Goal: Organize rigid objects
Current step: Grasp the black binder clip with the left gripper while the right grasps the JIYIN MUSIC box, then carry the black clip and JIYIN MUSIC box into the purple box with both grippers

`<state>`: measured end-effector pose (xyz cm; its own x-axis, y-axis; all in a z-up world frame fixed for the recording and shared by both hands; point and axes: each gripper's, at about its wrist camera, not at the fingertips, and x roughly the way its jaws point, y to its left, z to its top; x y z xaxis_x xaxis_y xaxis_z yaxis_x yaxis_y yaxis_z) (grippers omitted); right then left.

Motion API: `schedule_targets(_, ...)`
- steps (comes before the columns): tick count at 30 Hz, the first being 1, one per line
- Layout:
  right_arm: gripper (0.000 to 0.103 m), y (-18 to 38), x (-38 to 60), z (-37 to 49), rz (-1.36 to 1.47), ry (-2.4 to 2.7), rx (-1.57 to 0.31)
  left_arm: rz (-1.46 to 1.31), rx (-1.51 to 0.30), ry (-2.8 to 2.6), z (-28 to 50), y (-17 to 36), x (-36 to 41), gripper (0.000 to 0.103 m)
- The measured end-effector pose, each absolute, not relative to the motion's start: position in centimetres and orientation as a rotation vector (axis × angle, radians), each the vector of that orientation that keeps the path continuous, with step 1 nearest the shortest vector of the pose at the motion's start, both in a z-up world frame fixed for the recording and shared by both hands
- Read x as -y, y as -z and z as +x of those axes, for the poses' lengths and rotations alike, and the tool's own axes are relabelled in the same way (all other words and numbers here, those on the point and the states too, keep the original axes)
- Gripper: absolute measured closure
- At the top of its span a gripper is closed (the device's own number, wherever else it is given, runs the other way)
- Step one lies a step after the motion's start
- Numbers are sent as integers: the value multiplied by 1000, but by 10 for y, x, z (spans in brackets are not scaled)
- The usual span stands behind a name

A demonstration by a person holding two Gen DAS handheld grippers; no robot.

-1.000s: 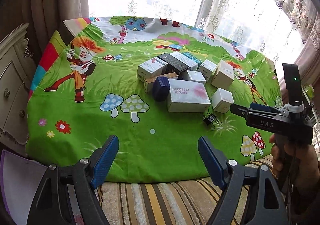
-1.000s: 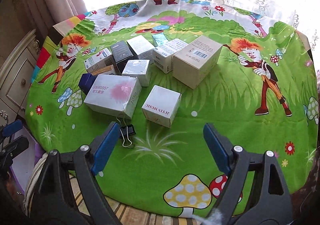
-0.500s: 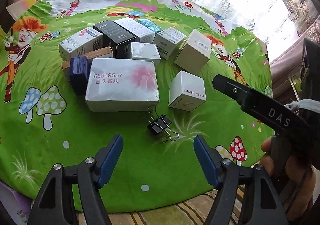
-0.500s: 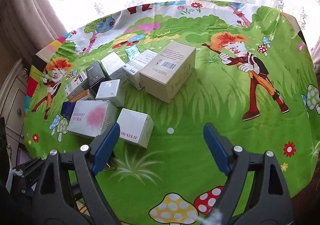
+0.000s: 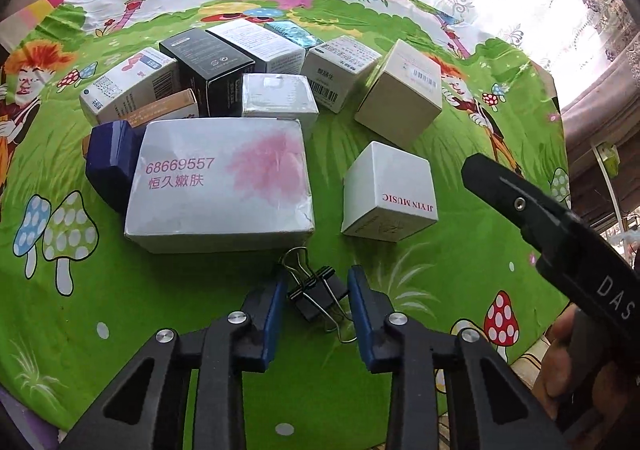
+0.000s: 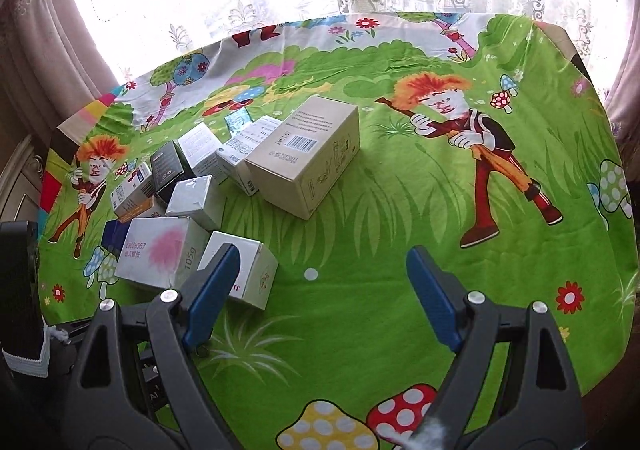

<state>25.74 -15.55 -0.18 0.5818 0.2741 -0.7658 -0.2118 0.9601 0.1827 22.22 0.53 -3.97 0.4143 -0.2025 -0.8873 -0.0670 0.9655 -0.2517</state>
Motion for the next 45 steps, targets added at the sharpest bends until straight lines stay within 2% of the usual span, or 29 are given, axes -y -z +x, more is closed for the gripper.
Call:
schedule_targets(23,16,23,95,262,-45,-325,-973,-411,-1027,-10,162,21,-67,71)
schedule_targets(24,18,25,93,263,-50,-324,-974,-415,-1024,-13,160,20,-68,71)
schedule_targets(26,29,29,88,266,-68,-321,-986,-420,-1016,-21,154,18,-72,71)
schedule_targets(28,52,34,87,267,-69,-335,-1011,-420,-1008,-31,150,16,-74,71)
schedule_targets(29,56,36,87,267,-70,-336,-1020,-424,-1006,-35,147,15,-77,71)
schedule_targets(45,57,5,87,222,-60,-374,-970,-510,-938,-129,87,0,-117,71)
